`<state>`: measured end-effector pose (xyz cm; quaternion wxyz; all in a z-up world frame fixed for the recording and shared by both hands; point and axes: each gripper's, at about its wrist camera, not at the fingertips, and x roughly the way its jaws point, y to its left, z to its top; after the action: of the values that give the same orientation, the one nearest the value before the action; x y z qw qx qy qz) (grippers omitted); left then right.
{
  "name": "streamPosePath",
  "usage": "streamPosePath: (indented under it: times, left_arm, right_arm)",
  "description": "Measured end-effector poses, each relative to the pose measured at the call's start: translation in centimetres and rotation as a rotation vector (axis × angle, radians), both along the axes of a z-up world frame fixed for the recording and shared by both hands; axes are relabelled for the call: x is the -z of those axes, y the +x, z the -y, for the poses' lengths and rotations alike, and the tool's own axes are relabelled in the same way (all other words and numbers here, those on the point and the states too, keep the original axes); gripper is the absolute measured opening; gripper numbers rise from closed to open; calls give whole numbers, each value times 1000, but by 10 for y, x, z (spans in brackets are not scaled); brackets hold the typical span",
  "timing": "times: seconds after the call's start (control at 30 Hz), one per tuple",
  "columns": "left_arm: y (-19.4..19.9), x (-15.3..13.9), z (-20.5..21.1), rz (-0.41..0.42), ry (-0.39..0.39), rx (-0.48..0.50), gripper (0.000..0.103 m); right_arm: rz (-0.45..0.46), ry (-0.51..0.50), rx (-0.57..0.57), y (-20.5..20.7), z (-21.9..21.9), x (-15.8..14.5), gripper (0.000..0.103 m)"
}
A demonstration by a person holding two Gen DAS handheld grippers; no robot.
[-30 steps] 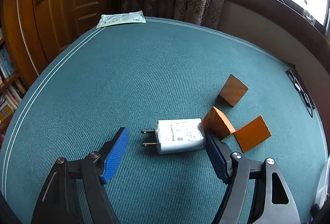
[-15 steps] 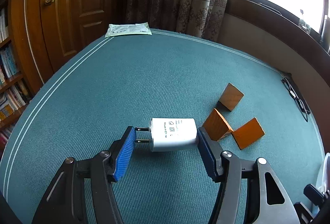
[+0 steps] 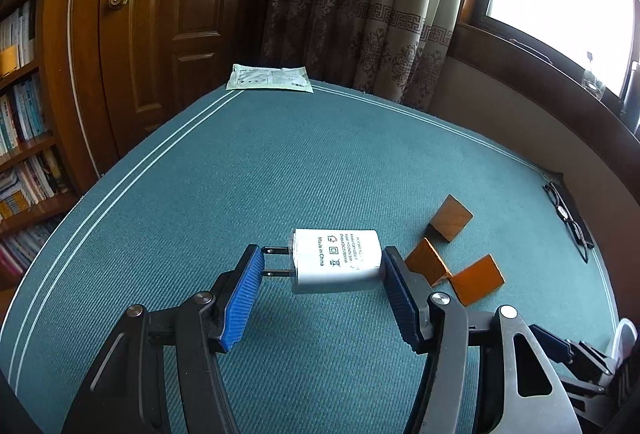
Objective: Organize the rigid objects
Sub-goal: 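Grasp the plain orange block with the right tool while the left tool holds the adapter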
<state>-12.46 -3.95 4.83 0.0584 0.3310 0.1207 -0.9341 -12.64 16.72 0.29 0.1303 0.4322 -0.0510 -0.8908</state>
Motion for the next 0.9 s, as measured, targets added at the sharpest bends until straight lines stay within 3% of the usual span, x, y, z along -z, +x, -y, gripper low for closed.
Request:
streamPosePath:
  times: [0.5,0.67,0.9]
  left_arm:
    - [1,0,12,-3,24,-42,61]
    - [2,1,14,-6,26,-46,61]
    - [2,1,13,-5,29,-42,61]
  right_arm:
    - [-13,-31,-17,-44,27,-2,60]
    - [-25,2,-10,-58,38,-2,59]
    - [-58,84,6,-67,47,-2,44]
